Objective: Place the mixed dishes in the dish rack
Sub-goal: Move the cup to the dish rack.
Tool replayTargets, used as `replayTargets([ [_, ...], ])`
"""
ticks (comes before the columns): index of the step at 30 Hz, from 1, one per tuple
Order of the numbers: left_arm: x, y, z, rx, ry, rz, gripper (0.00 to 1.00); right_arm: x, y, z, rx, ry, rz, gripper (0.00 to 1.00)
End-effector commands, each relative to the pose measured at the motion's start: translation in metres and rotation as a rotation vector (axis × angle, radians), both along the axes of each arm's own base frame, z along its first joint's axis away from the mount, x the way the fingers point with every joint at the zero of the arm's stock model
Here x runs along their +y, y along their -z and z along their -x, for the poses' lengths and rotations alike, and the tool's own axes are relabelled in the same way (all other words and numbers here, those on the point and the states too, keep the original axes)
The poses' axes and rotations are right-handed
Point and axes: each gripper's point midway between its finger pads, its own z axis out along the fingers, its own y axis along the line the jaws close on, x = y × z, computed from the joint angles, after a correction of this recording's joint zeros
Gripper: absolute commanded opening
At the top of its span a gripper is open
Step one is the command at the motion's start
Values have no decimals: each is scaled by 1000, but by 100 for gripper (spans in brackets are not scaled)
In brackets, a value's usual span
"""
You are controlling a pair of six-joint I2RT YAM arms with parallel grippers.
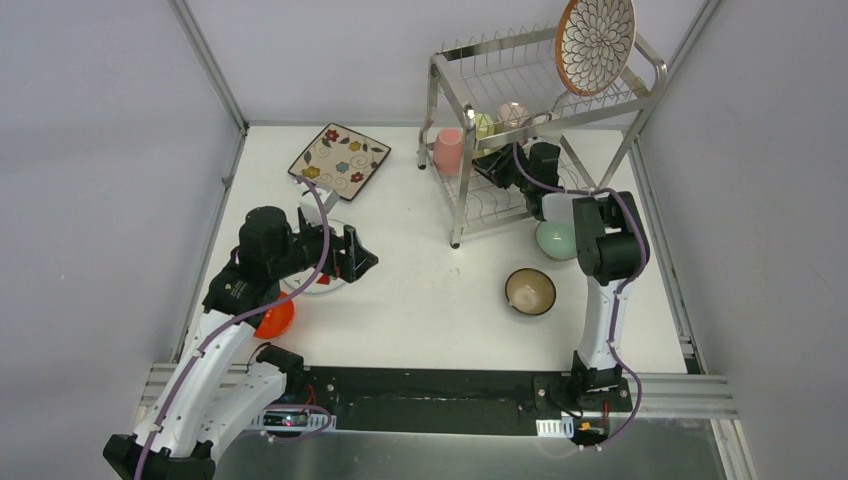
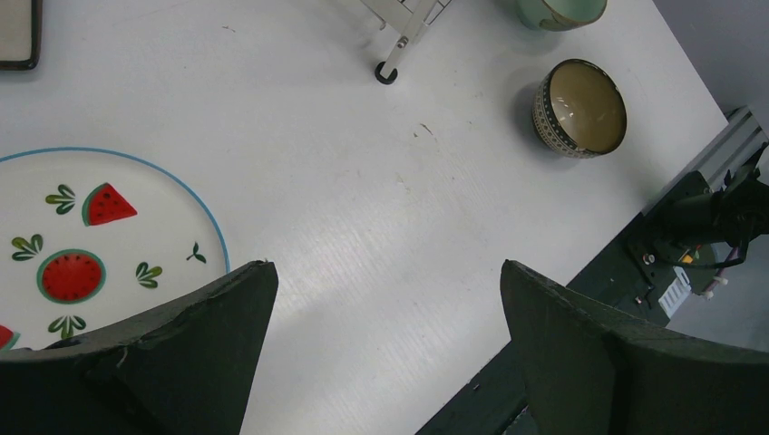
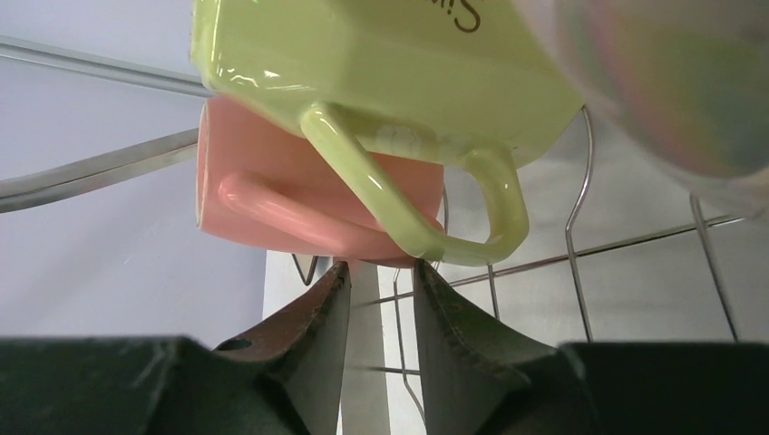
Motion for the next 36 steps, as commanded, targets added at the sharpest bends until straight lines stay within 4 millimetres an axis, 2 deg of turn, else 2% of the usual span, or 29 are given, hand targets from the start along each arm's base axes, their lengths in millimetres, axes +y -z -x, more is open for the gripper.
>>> replayTargets([
  [1,0,-19,-6,-60,-6,-2,98,8,-30,-1,-64,-31,-38,34],
  [7,1,-16,-6,-53,-12,-5,99,-5,-58,24,-39,-14,-141,37],
  [13,-1,-18,-4,-53,3,4,99,-29,-59,62,91,40,-190,36],
  [19,2,-19,-3,-67,-13,1,98,-33,-65,89,128,29,-182,36],
  [24,7,-15,-4,-58,-41,-16,98,-40,-61,115,223,57,-168,35],
  [30,9,-11,-8,-40,-58,-29,98,-55,-54,171,337,109,-101,35],
  [36,10,-5,-11,-12,-74,-32,99,-79,-62,225,294,165,37,38],
])
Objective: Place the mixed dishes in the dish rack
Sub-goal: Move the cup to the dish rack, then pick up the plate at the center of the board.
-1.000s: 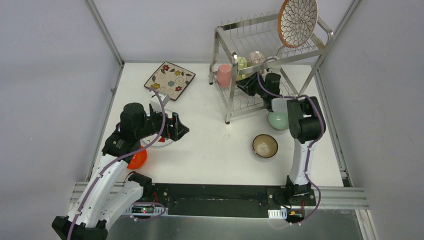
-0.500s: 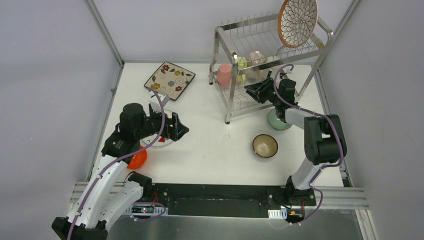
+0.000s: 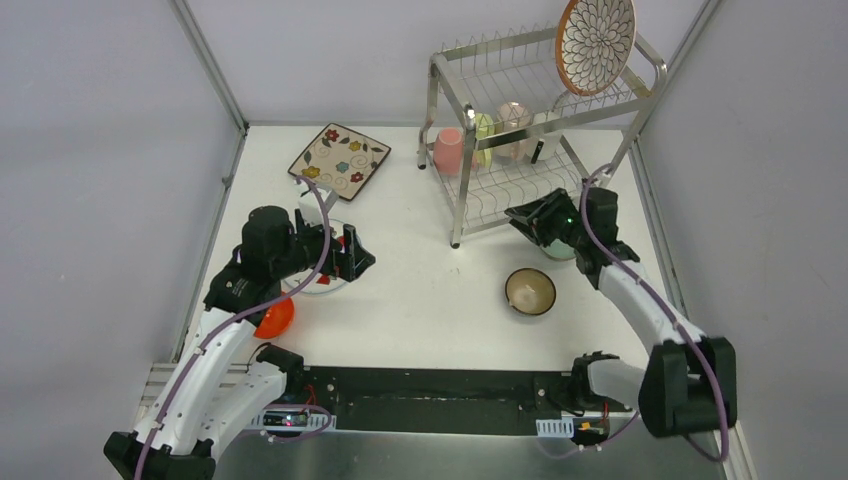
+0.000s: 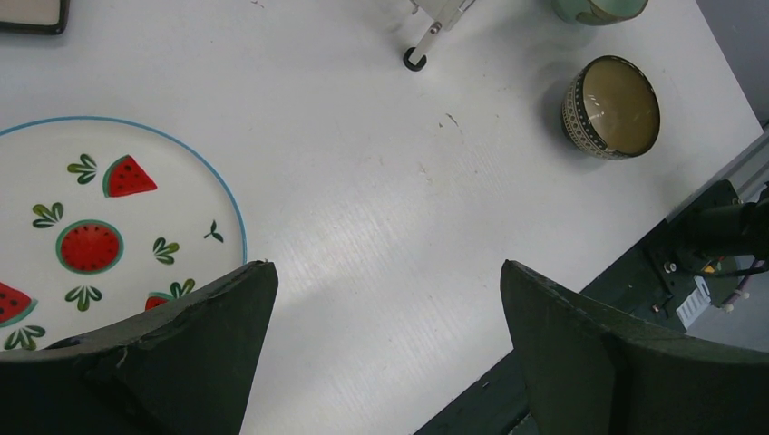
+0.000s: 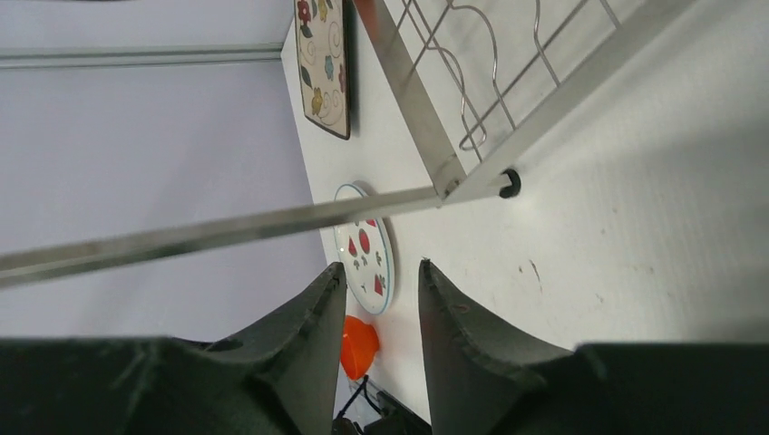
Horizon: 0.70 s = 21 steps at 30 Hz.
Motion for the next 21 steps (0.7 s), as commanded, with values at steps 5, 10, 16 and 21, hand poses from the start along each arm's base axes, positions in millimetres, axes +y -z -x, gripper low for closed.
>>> replayTargets([
  [5,2,-6,-10,16,-49,1,99,-36,10,68,26,76,201,39],
  [10,14,12,-22,83,-153,-39,99,-37,6,96,13,-7,255,39],
  [16,47,52,-41,251,-437,-103,99,-25,-6,123,1,-170,290,39],
  [21,40,83,-44,395,-478,-85,99,-9,-18,129,-85,-196,268,39],
])
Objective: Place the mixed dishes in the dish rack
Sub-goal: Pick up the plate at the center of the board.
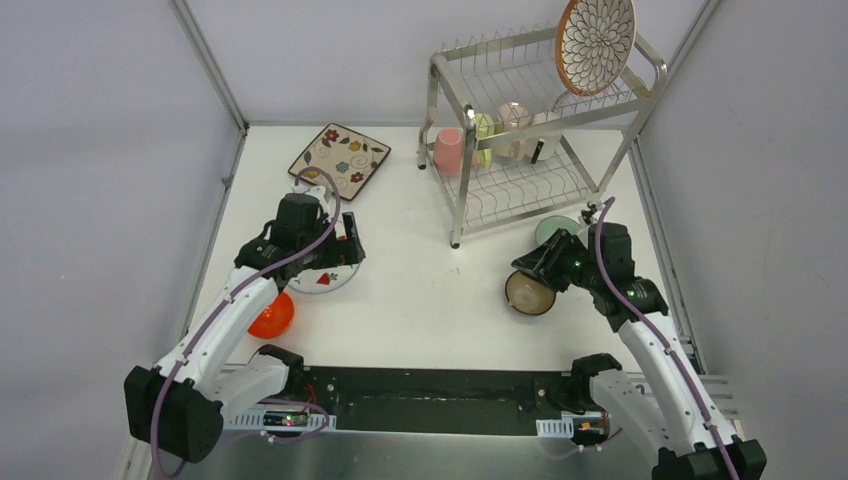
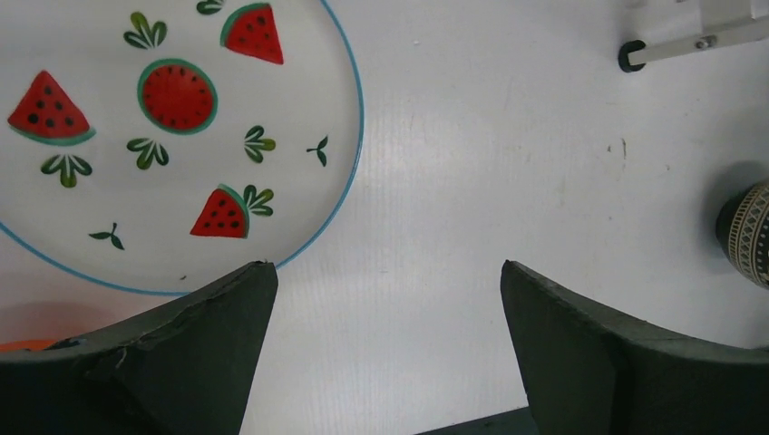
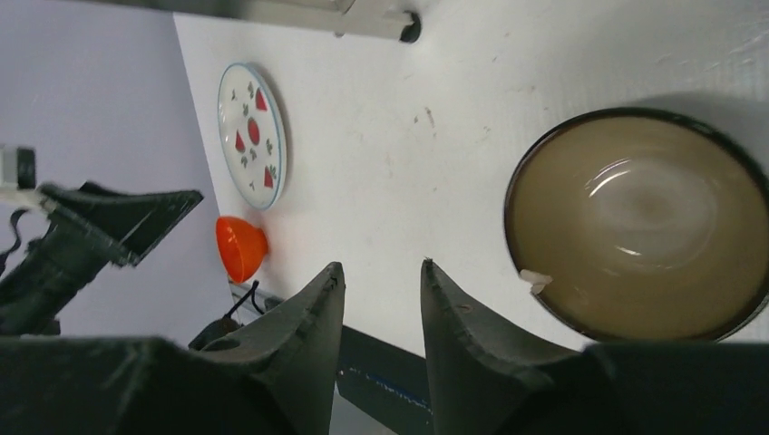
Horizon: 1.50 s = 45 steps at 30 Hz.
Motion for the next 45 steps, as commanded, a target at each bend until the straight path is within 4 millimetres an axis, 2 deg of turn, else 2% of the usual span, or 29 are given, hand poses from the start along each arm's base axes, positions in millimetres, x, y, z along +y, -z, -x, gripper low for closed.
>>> replayTargets([
  [1,1,15,-8,88,-110,25,99,20,-29,7,-127,-83,-29,39],
  [5,-19,39,-4,223,-38,71,96,45,-24,13,-138,-148,-24,39],
  [8,-26,47,-9,250,-35,92,92,72,-19,26,-135,-235,1,40],
  [12,-22,50,-23,215,-59,68,90,105,-17,39,-167,-334,9,42],
  [16,-13,65,-34,221,-100,3,89,132,-21,37,-227,-386,-22,45],
  [22,-18,75,-38,254,-93,13,88,141,-26,25,-255,-370,-14,46],
  [30,-34,88,-32,309,-45,83,78,148,-26,22,-278,-352,-24,46],
  [33,-34,96,-32,303,-40,84,77,150,-20,20,-277,-356,-10,46],
  [39,-46,111,-29,336,35,109,74,167,-4,24,-246,-394,-12,46],
  [45,-64,113,-28,366,96,185,67,171,3,25,-242,-410,22,46],
])
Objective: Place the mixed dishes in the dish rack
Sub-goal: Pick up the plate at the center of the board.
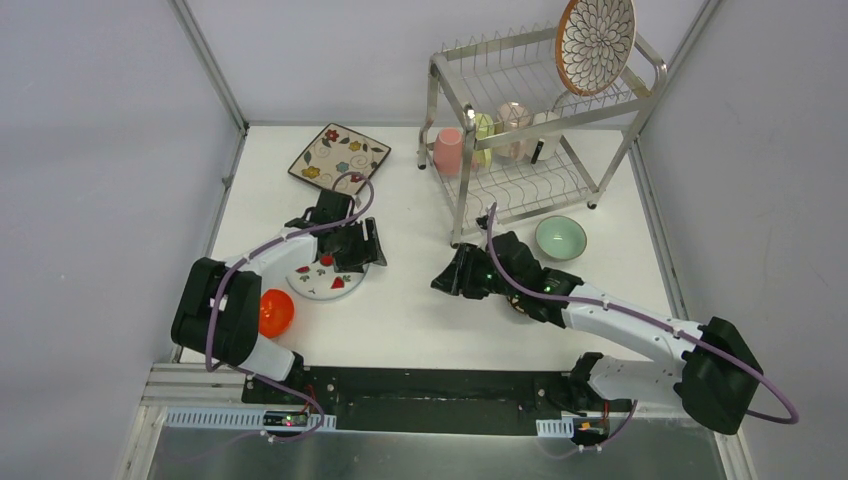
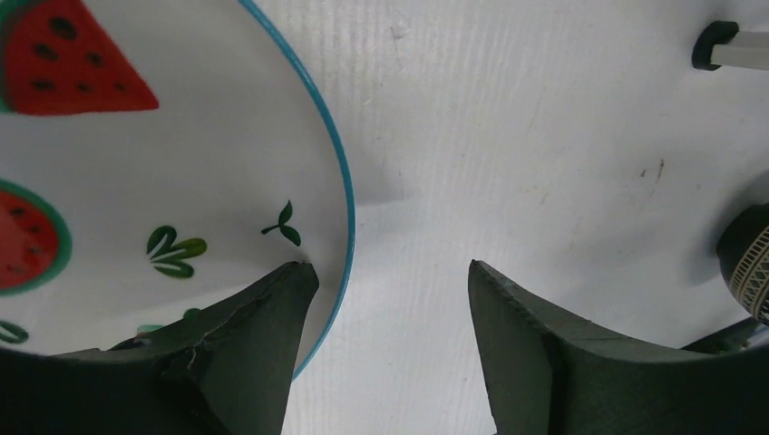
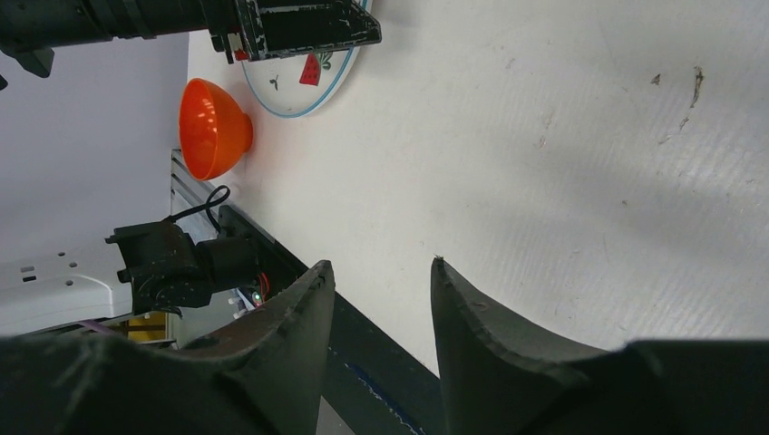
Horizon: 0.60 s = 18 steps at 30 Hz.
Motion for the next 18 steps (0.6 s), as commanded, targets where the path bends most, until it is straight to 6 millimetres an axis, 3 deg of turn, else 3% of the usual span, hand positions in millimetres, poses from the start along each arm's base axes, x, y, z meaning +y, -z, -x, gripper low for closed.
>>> replayTargets([
  [1,-20,2,4,31,68,95,66,8,-19,-9,-61,11,-34,46],
  [13,-58,2,24,65,103,232,64,2,0,-10,-42,46,-5,46],
  [18,-77,-12,25,49,136,281,64,3,1,-10,-35,53,-6,46],
])
